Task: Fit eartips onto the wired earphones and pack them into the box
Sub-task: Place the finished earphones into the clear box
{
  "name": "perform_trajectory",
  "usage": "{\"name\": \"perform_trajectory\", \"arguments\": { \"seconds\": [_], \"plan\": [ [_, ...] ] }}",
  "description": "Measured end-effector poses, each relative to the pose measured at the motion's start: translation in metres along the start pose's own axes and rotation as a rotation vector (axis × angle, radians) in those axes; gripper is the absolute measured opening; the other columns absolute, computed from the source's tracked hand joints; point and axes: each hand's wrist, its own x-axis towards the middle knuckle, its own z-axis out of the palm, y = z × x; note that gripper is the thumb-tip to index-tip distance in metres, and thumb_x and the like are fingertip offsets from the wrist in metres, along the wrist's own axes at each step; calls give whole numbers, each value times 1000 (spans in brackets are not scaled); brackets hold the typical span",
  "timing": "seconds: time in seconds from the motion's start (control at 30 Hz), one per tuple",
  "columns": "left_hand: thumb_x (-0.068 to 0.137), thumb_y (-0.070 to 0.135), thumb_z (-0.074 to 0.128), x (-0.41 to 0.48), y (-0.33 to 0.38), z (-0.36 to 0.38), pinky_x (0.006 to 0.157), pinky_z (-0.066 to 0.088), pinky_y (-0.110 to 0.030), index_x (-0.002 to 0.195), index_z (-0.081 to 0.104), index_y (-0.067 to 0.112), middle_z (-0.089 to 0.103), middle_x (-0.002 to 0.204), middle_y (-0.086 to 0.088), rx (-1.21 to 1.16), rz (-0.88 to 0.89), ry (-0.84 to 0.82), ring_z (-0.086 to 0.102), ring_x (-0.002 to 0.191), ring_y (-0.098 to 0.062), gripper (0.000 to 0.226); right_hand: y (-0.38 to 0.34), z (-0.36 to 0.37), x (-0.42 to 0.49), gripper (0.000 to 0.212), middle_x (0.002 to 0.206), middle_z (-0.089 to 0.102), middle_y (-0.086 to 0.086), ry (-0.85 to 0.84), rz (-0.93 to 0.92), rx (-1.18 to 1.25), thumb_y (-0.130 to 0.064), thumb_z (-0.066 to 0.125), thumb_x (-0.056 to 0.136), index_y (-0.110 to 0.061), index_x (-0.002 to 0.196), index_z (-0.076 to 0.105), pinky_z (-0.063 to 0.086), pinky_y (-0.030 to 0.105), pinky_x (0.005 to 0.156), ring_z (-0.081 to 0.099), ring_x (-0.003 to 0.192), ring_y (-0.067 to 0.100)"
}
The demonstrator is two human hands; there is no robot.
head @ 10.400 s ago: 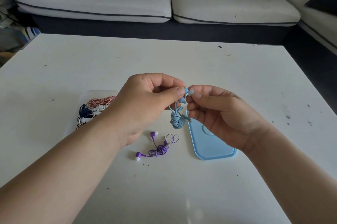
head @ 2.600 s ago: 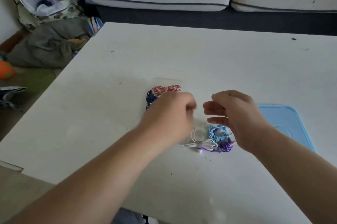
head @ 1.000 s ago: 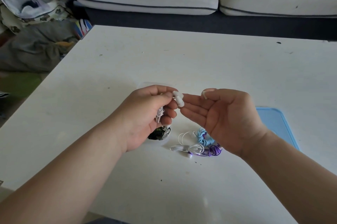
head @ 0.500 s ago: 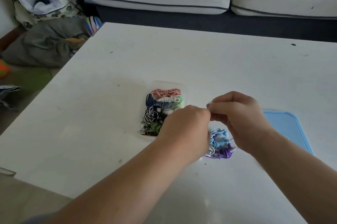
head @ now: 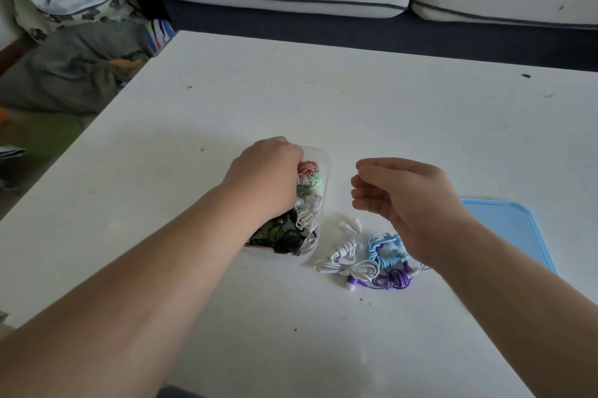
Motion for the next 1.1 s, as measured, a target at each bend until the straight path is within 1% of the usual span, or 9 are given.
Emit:
{"name": "perform_trajectory", "arguments": {
  "seconds": [0.17, 0.27, 0.4, 0.5, 0.57, 0.63, 0.7, 0.83, 1.1],
  "plan": [
    [82, 9, 66, -7, -3, 8, 70, 48, -38, 94, 63, 19, 59, 93, 2, 12, 33, 40, 58, 96, -28, 16, -1, 2, -6, 11, 79, 71, 19, -19, 26, 18, 4, 65, 92, 5, 100, 72, 61, 32, 63, 68, 67, 26],
    [90, 18, 64, -10, -2, -6, 79, 53, -39, 107, 69, 25, 65, 97, 5, -116, 14, 54, 61, 96, -25, 20, -1, 1, -14, 11, 80, 71, 18, -29, 34, 9, 4, 65, 92, 4, 101, 72, 61, 31, 63, 68, 67, 26],
    [94, 21, 62, -20, -3, -37, 78, 54, -42, 96, 65, 16, 72, 89, -1, -401, -103, 47, 67, 84, -27, 6, -10, -5, -30, 14, 80, 70, 17, -53, 36, 42, 4, 63, 93, 1, 103, 73, 60, 31, 62, 67, 67, 26],
    [99, 20, 62, -30, -3, -47, 72, 53, -29, 96, 74, 22, 77, 84, 8, -526, -137, 30, 71, 78, -11, 13, -12, -4, -39, 14, 79, 70, 16, -69, 44, 67, 3, 63, 94, 1, 103, 73, 59, 31, 60, 67, 67, 25],
    [100, 17, 62, -33, -2, -50, 75, 55, -30, 95, 76, 23, 78, 85, 6, -615, -181, 12, 73, 81, -12, 15, -10, -3, -43, 14, 80, 70, 17, -78, 55, 82, 2, 63, 94, 1, 103, 73, 60, 32, 61, 67, 68, 25],
    [100, 15, 63, -36, -1, -53, 66, 56, -32, 94, 76, 19, 78, 85, 1, -788, -248, -17, 72, 75, -13, 15, -6, -1, -46, 14, 81, 70, 17, -92, 66, 86, 2, 62, 94, 1, 104, 73, 60, 32, 62, 67, 68, 25],
    [100, 12, 61, -38, -2, -58, 58, 52, -32, 99, 75, 11, 75, 83, -5, -1016, -309, -49, 70, 70, -15, 14, -2, 1, -48, 17, 81, 70, 16, -115, 76, 73, 2, 59, 95, -1, 104, 74, 60, 32, 63, 67, 69, 25],
    [102, 8, 51, -39, -4, -64, 59, 52, -33, 112, 71, -2, 70, 80, -13, -1336, -345, -145, 65, 63, -26, 25, 3, 7, -47, 23, 83, 69, 16, -168, 103, 20, 5, 54, 96, -2, 101, 76, 60, 32, 64, 67, 71, 26],
    [100, 15, 46, -40, -2, -66, 49, 47, -23, 117, 67, -4, 59, 77, -7, -1616, -353, -305, 58, 64, -22, 33, 3, 15, -45, 16, 86, 68, 16, -289, 147, 15, 1, 61, 97, 4, 106, 74, 59, 31, 64, 65, 69, 23]
  ]
}}
